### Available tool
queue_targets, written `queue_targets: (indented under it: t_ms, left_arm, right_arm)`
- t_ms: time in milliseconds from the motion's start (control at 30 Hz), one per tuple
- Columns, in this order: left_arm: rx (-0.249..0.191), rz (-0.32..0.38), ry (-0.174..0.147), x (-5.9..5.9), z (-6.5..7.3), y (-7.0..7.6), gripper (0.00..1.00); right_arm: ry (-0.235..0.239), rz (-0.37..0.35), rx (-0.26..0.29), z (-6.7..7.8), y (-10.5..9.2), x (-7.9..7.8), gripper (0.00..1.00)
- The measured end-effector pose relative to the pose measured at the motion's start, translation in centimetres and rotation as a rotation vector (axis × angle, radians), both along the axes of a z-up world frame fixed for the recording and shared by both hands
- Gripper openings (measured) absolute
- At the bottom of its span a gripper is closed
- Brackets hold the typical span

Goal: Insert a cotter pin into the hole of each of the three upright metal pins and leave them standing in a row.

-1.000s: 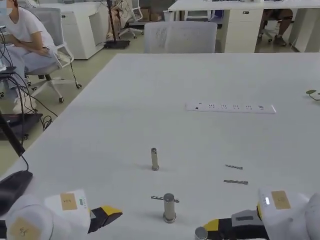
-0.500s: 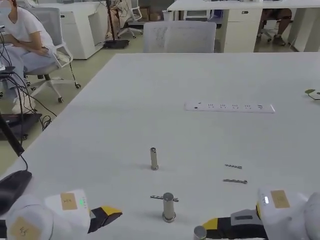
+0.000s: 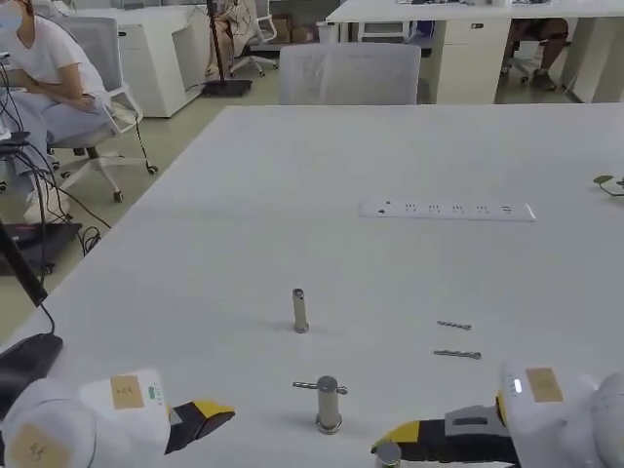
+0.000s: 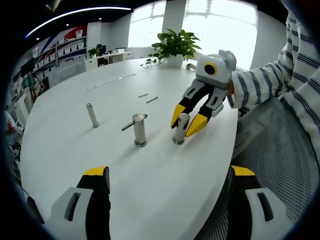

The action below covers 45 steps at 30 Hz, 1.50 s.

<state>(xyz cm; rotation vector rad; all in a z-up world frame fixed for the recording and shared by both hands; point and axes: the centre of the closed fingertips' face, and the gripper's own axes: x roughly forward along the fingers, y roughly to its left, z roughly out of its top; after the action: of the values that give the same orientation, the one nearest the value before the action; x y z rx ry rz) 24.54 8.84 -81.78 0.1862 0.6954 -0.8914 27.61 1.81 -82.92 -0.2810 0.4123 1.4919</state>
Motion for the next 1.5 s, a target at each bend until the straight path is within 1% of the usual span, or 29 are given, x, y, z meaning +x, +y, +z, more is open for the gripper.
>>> queue_targets:
  t_ms: [67, 267, 400, 500, 633, 833, 933, 967, 1000, 1033, 1167, 1300, 1367, 1500]
  left_arm:
    - [0.003, 0.001, -0.001, 0.0, 0.0, 0.1, 0.99]
    - [0.004, 0.001, -0.004, 0.0, 0.1, 0.1, 0.99]
    - [0.002, -0.001, -0.004, -0.1, 0.1, 0.0, 0.99]
    - [-0.001, -0.002, -0.005, -0.1, 0.1, -0.1, 0.99]
    - [0.000, -0.004, 0.000, -0.2, -0.1, -0.2, 0.99]
    - [-0.004, -0.003, 0.004, -0.3, -0.3, -0.3, 0.99]
    - [-0.010, -0.002, 0.004, -0.3, -0.2, -0.4, 0.99]
    - [-0.014, -0.002, 0.003, -0.3, -0.1, -0.5, 0.99]
    - [-0.015, -0.003, 0.004, -0.3, -0.1, -0.5, 0.99]
    - [-0.018, -0.007, 0.007, -0.4, -0.1, -0.6, 0.99]
    - [-0.021, -0.014, 0.012, -0.5, -0.1, -0.8, 0.99]
    - [-0.019, -0.015, 0.011, -0.5, -0.1, -0.8, 0.99]
    - [-0.023, -0.021, 0.021, -0.7, -0.2, -0.9, 0.99]
    - [-0.020, -0.028, 0.027, -0.9, -0.3, -0.9, 0.99]
  right_arm:
    - [0.006, -0.013, 0.013, 0.4, -0.1, 0.1, 0.20]
    - [0.008, -0.041, 0.021, 1.1, -0.7, 0.3, 0.24]
    - [0.010, -0.062, 0.029, 1.8, -1.4, 0.5, 0.25]
    - [0.014, -0.085, 0.028, 2.2, -1.9, 0.8, 0.29]
    - [0.012, -0.107, 0.035, 3.0, -2.6, 1.1, 0.31]
    - [-0.004, -0.128, 0.036, 4.7, -3.8, 2.0, 0.32]
    - [-0.024, -0.126, 0.017, 5.4, -4.4, 2.8, 0.32]
    - [-0.024, -0.127, 0.010, 5.7, -4.7, 3.3, 0.33]
    - [-0.030, -0.125, 0.000, 5.7, -4.8, 3.6, 0.33]
    - [-0.051, -0.112, -0.020, 5.7, -5.1, 4.0, 0.34]
    - [-0.068, -0.097, -0.059, 5.9, -5.6, 5.2, 0.35]
    - [-0.080, -0.083, -0.097, 5.7, -5.9, 6.2, 0.36]
    - [-0.094, -0.058, -0.127, 5.3, -6.0, 6.6, 0.36]
    - [-0.098, -0.046, -0.161, 4.8, -6.1, 7.8, 0.36]
